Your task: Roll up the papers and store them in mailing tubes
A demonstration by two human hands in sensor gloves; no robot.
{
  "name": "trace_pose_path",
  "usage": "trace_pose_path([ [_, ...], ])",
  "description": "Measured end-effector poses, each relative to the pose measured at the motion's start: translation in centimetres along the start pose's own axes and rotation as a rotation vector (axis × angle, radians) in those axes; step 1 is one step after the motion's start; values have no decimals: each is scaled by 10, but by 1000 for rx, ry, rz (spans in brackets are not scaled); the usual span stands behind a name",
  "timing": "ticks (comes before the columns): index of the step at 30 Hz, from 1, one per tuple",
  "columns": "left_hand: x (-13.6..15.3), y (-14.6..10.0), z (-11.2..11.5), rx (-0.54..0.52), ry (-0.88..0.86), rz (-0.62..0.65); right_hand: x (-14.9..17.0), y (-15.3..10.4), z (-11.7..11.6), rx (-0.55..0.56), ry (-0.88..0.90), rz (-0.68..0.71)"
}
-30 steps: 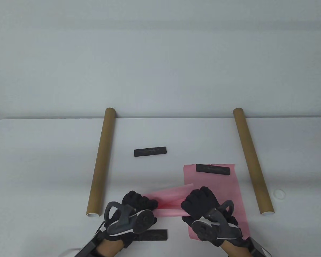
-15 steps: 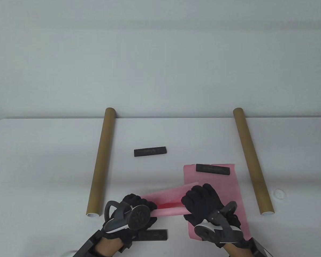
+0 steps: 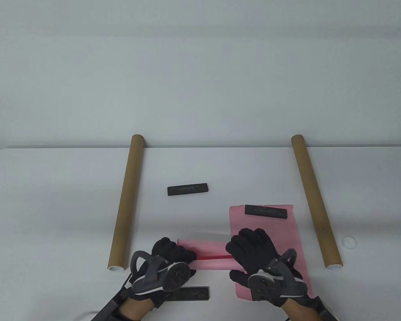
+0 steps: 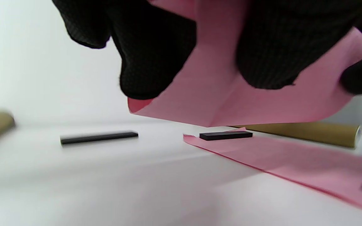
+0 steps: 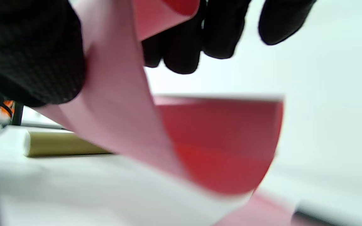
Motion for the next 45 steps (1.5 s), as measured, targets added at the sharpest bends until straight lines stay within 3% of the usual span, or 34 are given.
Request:
trace_pose_path([
  [6, 1, 1, 7, 36, -4, 1, 3, 4, -6, -72, 89, -57],
  [8, -8, -3, 3, -61, 121, 33, 10, 6, -10, -145, 173, -94],
  [10, -22, -7, -5, -177, 380, 120, 19, 4, -15, -207, 325, -151],
  [12, -29, -10, -9, -224, 432, 148, 23, 4, -18, -253, 427, -172],
  [15, -24, -7, -7, -192, 346, 117, 20, 2, -16, -231, 347, -161],
  [19, -2, 0, 3, -4, 40, 27, 3, -1, -6, -72, 64, -30],
  [22, 5, 3, 8, 72, -97, -9, 0, 1, -3, -48, 85, -42],
  [25, 1, -1, 5, 3, 24, 4, 4, 1, -5, -78, 131, -56],
  [28, -15, -6, -2, -132, 284, 89, 12, 3, -11, -158, 218, -83],
  [31, -22, -9, -7, -200, 345, 121, 16, 2, -14, -203, 303, -109],
  [33, -20, -7, -8, -177, 295, 103, 17, 0, -12, -172, 283, -117],
  [38, 1, 0, 5, 21, 26, 19, 7, -1, -4, -67, 97, -50],
  [42, -3, -2, 7, -5, 126, 52, 10, 0, -6, -96, 174, -70],
  [45, -13, -5, 3, -93, 239, 112, 15, 0, -10, -134, 206, -83],
])
Point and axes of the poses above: the tracker on the back of each hand, its own x axis roughly to the little-finger side, its own y axis roughly from the wrist to the fingertips, z = x × y, the point moved 2 cm from there along y, roughly from the wrist to the fingertips, and after that the axes turned 5 degrees about -z, right-handed, at the moved point
